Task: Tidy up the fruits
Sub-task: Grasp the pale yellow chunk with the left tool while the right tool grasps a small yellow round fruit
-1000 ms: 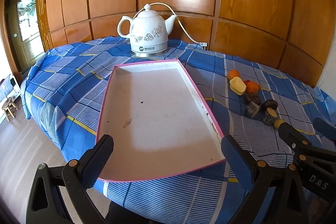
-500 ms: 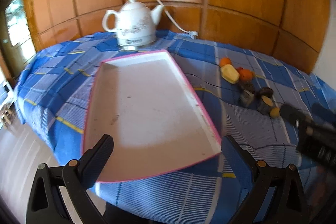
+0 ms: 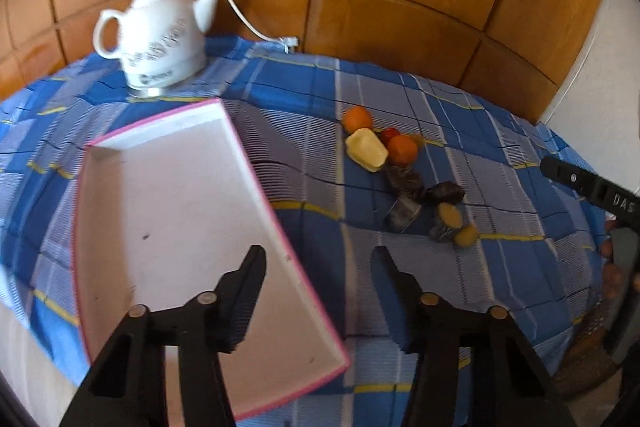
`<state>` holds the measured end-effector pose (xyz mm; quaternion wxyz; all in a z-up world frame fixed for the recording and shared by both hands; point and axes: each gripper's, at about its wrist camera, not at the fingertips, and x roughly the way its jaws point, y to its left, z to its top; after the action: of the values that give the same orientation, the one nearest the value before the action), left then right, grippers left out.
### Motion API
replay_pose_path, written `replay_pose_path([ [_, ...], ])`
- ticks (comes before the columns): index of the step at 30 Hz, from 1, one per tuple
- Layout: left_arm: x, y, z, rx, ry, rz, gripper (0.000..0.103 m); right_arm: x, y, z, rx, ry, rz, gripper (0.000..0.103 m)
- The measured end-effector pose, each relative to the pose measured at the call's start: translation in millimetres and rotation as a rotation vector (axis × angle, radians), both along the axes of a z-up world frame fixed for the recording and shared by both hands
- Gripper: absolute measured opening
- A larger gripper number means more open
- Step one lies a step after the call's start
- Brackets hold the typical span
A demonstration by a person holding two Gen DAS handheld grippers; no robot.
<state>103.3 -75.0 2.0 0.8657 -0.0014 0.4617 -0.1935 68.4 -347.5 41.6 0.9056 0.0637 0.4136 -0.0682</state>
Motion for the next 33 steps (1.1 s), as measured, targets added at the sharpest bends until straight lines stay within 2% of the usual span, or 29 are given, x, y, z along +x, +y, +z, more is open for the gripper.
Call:
replay_pose_path([
  [3, 21, -11, -3, -0.035, 0.066, -0.007, 0.042, 8, -16, -6, 0.009, 0.040, 0.021, 0.093],
  [4, 27, -15, -4, -0.047, 0.085, -0.007, 0.041, 11, -21, -9, 0.009, 0.052, 0.030, 0.088],
  [7, 49, -29, -12, -0.077, 0.146, 0.016, 0.041, 16, -30, -18, 0.012, 0.067, 0.056, 0.081],
  [8, 57, -36, -14, -0.085, 0.156, 0.022, 0.041, 17, -32, -22, 0.019, 0.067, 0.072, 0.076],
  [11, 75, -50, -17, -0.108, 0.171, 0.051, 0.043, 20, -35, -31, 0.051, 0.084, 0.095, 0.070],
  [16, 108, -74, -24, -0.146, 0.182, 0.106, 0.054, 22, -32, -31, 0.063, 0.077, 0.115, 0.068],
  [21, 135, -92, -44, -0.125, 0.226, 0.145, 0.054, 21, -33, -28, 0.082, 0.063, 0.121, 0.068],
  [24, 149, -99, -61, -0.129, 0.269, 0.152, 0.048, 23, -31, -29, 0.088, 0.067, 0.130, 0.068],
  [25, 152, -99, -65, -0.124, 0.272, 0.153, 0.036, 24, -31, -29, 0.086, 0.070, 0.134, 0.068],
  [28, 153, -91, -70, -0.177, 0.270, 0.160, 0.033, 26, -29, -33, 0.088, 0.086, 0.146, 0.059],
  [31, 145, -85, -65, -0.188, 0.247, 0.138, 0.033, 29, -27, -38, 0.088, 0.109, 0.166, 0.040],
  [33, 136, -78, -58, -0.186, 0.217, 0.114, 0.033, 29, -23, -42, 0.099, 0.126, 0.193, 0.036],
])
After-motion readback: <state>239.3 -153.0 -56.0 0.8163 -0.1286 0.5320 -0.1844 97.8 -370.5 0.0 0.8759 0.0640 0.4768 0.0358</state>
